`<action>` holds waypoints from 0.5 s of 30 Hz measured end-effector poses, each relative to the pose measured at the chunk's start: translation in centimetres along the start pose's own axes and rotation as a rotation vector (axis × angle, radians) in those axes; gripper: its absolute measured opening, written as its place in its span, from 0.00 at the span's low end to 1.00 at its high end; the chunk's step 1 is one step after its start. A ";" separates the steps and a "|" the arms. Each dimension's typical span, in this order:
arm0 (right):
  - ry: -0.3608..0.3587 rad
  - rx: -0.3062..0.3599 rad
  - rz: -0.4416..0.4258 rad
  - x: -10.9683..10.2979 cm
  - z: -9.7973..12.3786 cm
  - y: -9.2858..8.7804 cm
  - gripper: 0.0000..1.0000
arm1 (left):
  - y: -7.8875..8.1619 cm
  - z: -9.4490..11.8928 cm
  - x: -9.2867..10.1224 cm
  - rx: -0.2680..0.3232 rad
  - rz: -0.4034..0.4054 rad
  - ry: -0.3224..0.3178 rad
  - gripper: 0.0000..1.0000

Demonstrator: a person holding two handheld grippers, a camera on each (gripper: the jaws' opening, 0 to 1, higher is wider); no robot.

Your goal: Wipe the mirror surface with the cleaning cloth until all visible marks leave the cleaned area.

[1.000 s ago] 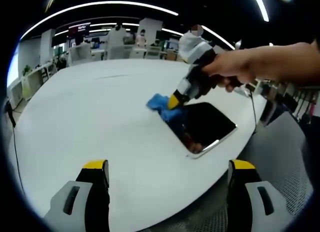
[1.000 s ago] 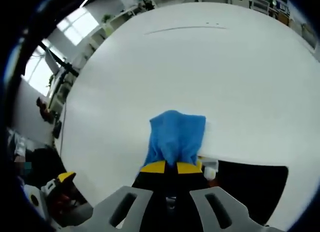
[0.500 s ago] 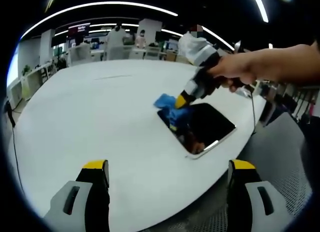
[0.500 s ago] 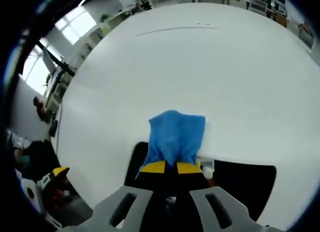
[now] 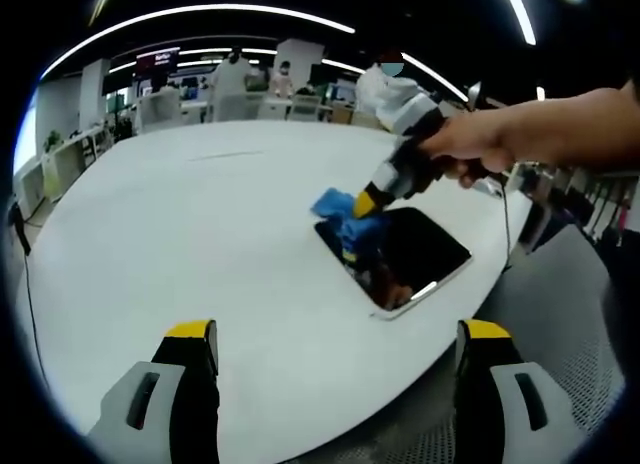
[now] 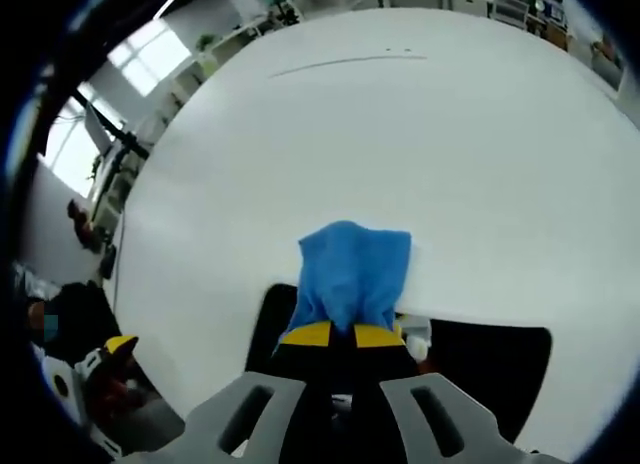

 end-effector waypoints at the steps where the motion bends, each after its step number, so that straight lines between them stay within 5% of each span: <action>1: 0.002 0.004 0.001 -0.1 0.0 0.0 0.00 | 0.0 0.0 0.0 0.001 0.005 0.003 0.99; 15: -0.017 -0.027 0.028 -1.5 0.6 -1.4 0.00 | -0.1 -0.2 0.2 -0.010 -0.013 -0.012 0.99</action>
Point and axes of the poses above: the point that each gripper's makers call its tool centre point, and the gripper's own axes: z roughly backward along the fingers, x roughly to its right, y roughly out of its top, the point moved 9 cm from there along z, roughly backward along the fingers, and after that the axes turned 3 degrees about x, right-handed, at the moved point
